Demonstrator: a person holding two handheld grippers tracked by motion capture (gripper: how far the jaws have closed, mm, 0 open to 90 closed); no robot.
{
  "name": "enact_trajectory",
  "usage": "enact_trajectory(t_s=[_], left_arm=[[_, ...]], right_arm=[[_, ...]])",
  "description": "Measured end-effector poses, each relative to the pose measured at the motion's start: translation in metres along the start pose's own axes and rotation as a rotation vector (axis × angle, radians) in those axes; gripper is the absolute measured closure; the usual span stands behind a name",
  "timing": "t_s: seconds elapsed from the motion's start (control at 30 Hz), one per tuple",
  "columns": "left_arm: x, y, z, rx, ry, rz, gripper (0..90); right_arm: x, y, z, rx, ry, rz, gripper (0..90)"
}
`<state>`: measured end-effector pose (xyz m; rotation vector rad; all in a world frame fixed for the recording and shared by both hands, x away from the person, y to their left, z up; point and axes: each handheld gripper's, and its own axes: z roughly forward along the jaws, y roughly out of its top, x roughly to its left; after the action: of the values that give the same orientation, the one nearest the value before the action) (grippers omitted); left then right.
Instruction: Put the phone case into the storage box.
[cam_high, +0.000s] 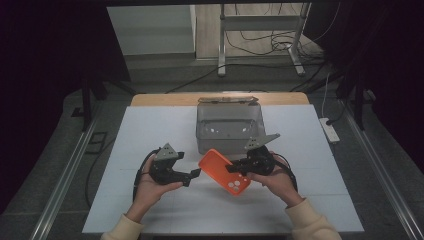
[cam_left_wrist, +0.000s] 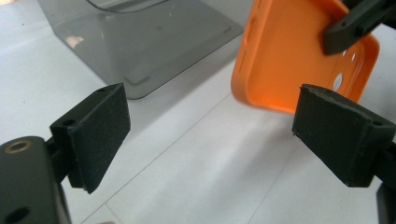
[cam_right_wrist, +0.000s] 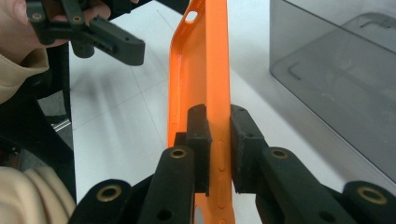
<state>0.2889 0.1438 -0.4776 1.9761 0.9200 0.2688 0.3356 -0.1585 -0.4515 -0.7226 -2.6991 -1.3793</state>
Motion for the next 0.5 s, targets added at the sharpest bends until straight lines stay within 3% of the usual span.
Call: enact_trajectory(t_s=[0.17, 0.23, 0.5], left_arm=[[-0.002, -0.003, -0.004, -0.019, 0.012, 0.026, 12.6], [-0.003, -0.007, -0.006, -0.022, 0.035, 0.044, 12.7], [0.0, -0.023, -0.009, -0.003, 0.072, 0.044, 12.8]], right_arm=[[0.0, 0.0, -0.002, -0.009, -0.011, -0.005, 79.6], [0.0, 0.0, -0.002, -0.014, -0.013, -0.004, 79.6], [0.003, 0.001, -0.004, -0.014, -0.028, -0.012, 79.6]])
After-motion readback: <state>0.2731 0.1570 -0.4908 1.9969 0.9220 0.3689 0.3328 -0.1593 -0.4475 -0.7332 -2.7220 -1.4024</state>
